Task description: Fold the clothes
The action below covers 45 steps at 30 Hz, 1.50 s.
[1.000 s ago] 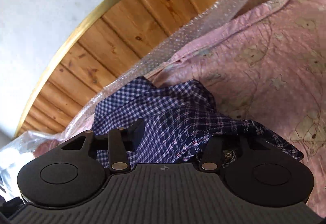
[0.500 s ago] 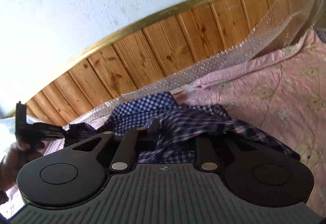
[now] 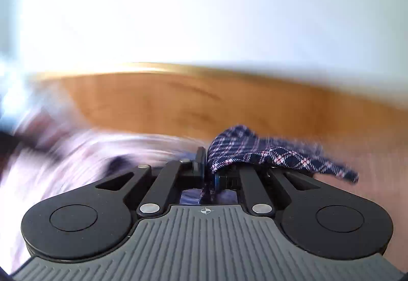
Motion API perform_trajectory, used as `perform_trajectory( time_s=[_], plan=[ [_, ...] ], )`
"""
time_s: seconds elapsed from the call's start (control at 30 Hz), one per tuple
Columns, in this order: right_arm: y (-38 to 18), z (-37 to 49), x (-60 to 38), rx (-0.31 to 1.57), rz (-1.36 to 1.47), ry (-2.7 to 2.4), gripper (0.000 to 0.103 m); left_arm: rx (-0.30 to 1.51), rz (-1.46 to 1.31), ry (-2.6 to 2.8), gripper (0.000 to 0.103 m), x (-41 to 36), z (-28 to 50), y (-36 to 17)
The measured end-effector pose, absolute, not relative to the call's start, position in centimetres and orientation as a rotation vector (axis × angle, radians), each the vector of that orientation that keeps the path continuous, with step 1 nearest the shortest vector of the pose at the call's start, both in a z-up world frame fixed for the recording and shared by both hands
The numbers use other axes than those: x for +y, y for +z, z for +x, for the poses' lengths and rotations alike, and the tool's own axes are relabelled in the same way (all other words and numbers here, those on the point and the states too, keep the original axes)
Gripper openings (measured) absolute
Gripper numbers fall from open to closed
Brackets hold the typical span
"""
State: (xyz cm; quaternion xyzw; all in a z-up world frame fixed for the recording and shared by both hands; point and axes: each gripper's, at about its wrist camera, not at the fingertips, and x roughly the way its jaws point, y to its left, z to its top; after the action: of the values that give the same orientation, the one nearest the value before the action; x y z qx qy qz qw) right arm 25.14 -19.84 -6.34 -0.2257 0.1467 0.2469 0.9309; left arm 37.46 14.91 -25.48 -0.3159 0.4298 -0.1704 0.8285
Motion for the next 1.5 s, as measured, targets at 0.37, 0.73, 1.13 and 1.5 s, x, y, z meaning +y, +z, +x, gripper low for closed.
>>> perform_trajectory(
  time_s=[0.37, 0.73, 1.13, 1.5],
  plan=[
    [-21.1, 17.4, -15.5, 0.424, -1.027, 0.848, 0.005, 1.130, -0.911, -0.501, 0.074, 12.3, 26.5, -33.1],
    [-16.6, 20.6, -17.3, 0.713, -0.540, 0.827, 0.032, 0.958, -0.223, -0.516, 0.093, 4.6, 21.0, -24.1],
    [-19.1, 24.9, -18.2, 1.093, 0.476, 0.970, 0.010, 0.929, 0.460, -0.422, 0.005, -6.3, 17.4, -30.7],
    [-19.0, 27.1, -23.7, 1.006, 0.606, 0.605, 0.069, 0.918, 0.297, -0.331, 0.049, -3.7, 17.2, -28.6]
  ],
)
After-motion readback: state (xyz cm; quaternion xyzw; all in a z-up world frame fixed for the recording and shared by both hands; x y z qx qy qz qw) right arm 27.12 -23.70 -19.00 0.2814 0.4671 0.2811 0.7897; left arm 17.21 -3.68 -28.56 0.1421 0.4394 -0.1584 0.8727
